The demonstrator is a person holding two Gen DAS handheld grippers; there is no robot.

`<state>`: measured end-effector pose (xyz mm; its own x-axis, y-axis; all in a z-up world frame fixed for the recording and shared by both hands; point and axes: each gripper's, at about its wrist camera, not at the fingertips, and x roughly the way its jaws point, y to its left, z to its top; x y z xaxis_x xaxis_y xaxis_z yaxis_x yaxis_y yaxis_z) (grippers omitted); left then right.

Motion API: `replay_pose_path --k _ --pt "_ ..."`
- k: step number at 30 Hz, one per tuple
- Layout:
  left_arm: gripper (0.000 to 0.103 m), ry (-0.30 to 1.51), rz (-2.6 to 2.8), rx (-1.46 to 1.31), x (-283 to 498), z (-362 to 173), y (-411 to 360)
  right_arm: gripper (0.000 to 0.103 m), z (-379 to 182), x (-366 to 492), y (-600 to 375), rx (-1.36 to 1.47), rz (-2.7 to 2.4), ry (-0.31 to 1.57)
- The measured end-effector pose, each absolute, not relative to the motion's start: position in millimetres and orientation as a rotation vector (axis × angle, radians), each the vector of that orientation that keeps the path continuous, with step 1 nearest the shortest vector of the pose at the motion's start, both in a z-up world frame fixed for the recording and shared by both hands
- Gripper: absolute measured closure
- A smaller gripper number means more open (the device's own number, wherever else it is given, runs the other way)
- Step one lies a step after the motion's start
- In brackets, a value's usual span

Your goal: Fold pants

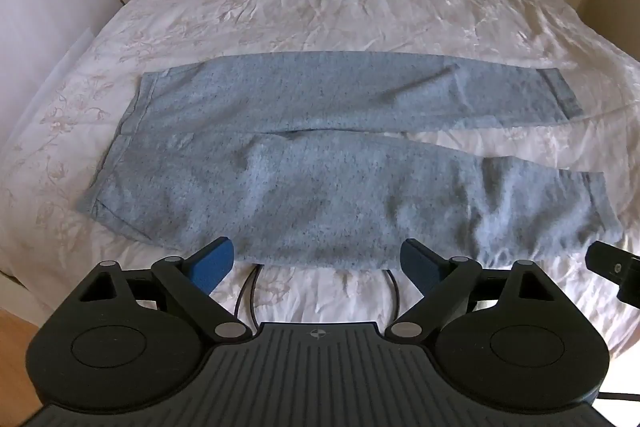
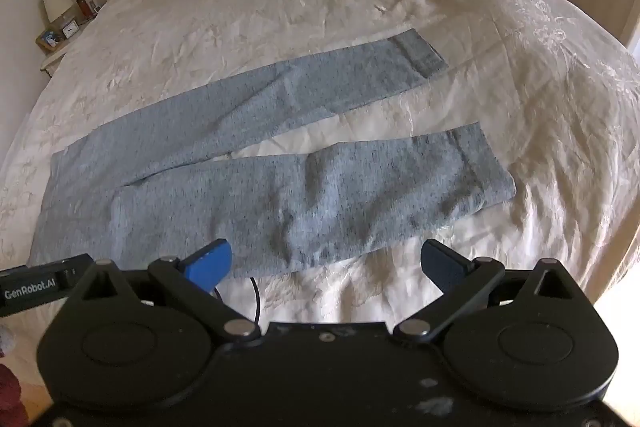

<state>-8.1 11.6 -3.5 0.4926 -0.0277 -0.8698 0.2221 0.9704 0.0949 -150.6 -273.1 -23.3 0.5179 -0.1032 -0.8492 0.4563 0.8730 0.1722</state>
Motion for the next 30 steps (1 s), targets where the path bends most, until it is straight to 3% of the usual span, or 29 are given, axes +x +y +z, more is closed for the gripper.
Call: replay_pose_path --k 30 --pt "0.012 1.069 -0.158 0.229 -9.2 -9.4 4.1 0.0 -26.8 -145.2 -269.3 0.395 -0.32 0.992"
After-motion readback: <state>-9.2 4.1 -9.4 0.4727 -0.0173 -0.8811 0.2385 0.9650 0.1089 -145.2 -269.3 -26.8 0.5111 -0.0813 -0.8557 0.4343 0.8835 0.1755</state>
